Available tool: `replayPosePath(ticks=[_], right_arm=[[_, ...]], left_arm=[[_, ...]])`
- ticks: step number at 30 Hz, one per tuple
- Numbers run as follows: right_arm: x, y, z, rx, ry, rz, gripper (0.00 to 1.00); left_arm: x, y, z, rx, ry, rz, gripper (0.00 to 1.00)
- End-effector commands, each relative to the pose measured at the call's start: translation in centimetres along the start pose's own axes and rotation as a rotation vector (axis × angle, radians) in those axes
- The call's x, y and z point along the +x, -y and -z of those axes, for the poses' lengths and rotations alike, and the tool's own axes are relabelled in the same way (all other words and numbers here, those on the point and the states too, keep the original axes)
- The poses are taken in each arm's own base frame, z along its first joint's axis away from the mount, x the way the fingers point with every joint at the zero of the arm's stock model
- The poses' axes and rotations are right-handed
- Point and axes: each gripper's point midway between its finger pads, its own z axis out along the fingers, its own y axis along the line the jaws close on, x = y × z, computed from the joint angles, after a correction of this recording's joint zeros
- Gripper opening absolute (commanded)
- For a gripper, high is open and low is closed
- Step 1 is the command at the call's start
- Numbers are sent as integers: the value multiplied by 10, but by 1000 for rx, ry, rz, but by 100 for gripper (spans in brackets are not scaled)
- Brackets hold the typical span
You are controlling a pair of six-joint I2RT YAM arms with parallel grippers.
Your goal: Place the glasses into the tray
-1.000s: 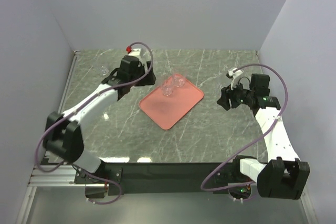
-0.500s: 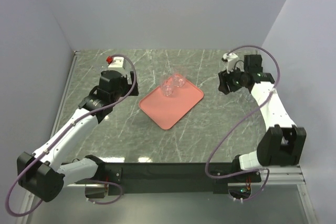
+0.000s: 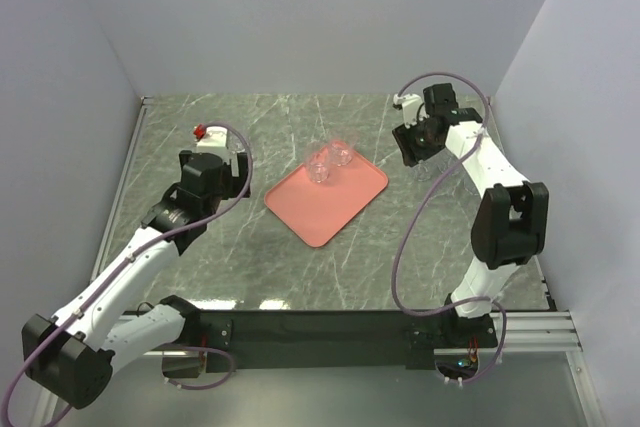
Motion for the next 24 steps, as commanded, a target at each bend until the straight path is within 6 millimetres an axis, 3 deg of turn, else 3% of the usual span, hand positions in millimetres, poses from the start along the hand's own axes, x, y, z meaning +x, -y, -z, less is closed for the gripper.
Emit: replayPosePath(ticks=[1,24], right_arm=[[-8,11,1,60,-28,0,60],[3,23,-38,87,-141,-7,39]], left_arm=[[-16,-9,7,-31,74,10,93],[-18,-11,9,-37,90,18,92]])
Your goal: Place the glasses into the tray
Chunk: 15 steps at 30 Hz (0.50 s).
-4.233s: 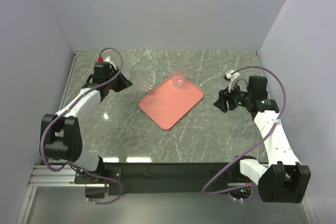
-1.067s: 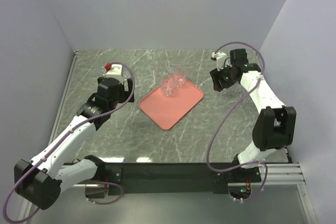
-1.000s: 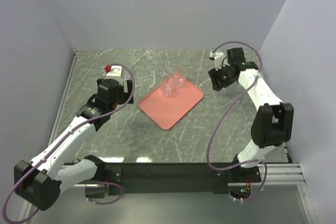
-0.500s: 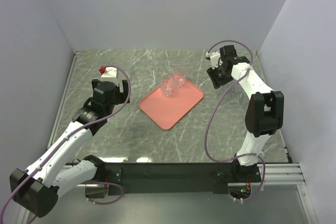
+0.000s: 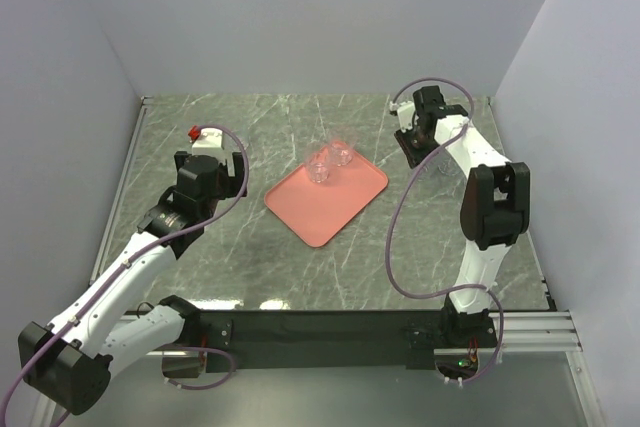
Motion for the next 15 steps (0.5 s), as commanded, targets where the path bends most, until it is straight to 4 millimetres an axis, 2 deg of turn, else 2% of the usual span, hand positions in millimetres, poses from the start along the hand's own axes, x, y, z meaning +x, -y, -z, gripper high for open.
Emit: replayPosePath(ticks=[1,6,14,15], right_arm=[[-13,4,4,18,19,10,36],[-10,3,0,10,4,14,27],[-13,1,13,18,40,41,15],[-13,1,14,19,45,41,9]], left_arm=[[-10,-2,1,-6,47,8,92],[-10,-3,1,-9,47,9,92],[-10,-2,1,-7,48,10,92],[-10,-3,1,-7,47,9,91]])
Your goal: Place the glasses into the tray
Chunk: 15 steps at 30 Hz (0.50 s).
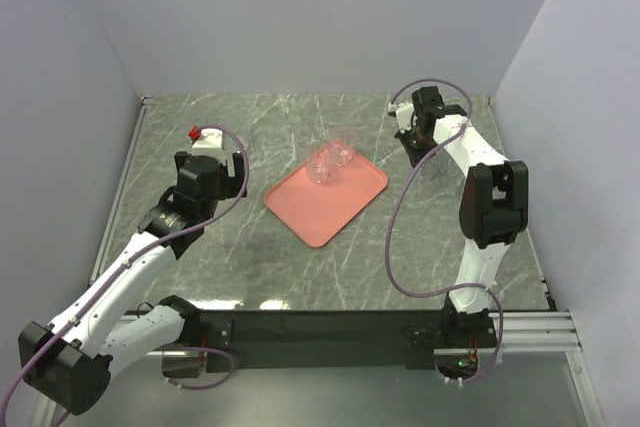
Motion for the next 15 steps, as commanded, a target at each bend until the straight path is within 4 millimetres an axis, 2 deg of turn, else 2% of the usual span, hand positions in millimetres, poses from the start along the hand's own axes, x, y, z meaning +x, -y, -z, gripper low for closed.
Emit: replayPosePath(ticks=[1,2,9,10,13,15], right_arm=[[-15,1,24,25,70,23,3],[-17,0,25,25,77,27,0],[-31,-4,55,43,170,43,0],[-36,-7,66,50,202,57,0],[-38,-15,82,35,251,70,0],[-38,-29,84,-18,270,94,0]], left_arm=[[-12,-3,1,-8,51,11,91],[-11,-3,1,-9,48,9,92],[-13,-3,2,-10,57,12,91],[-12,-3,2,-9,57,13,91],[-13,-3,2,-10,57,13,91],[-13,-3,2,-7,57,14,91]])
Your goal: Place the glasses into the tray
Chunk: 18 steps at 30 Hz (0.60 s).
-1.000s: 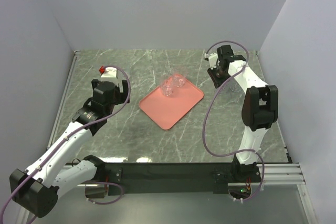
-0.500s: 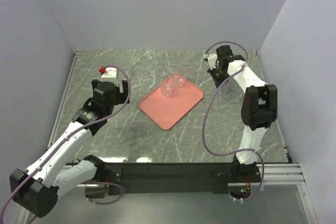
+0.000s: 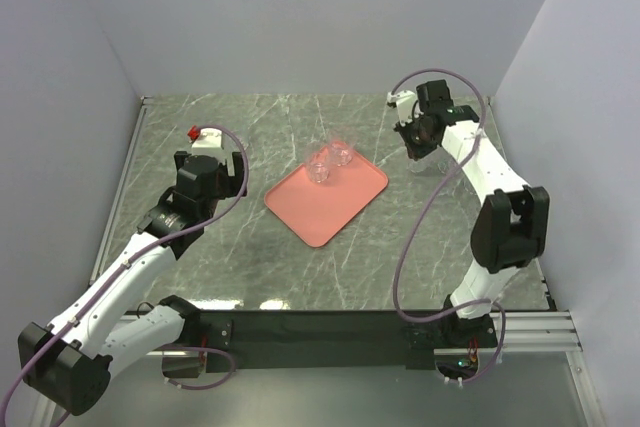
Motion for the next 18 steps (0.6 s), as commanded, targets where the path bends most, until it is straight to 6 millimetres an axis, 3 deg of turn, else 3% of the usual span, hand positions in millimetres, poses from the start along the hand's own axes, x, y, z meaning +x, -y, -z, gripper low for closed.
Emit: replayPosePath(ticks=[1,9,18], right_arm=[[-22,-16,28,-44,127,62,0],[-28,-63,25,-166,129,194,0],[-34,-93,10,-208,89,286,0]], left_arm=[[-10,-3,2,-9,46,8,91],[-8,-3,2,-12,42,6,91],[-8,-3,1,-12,42,6,91]])
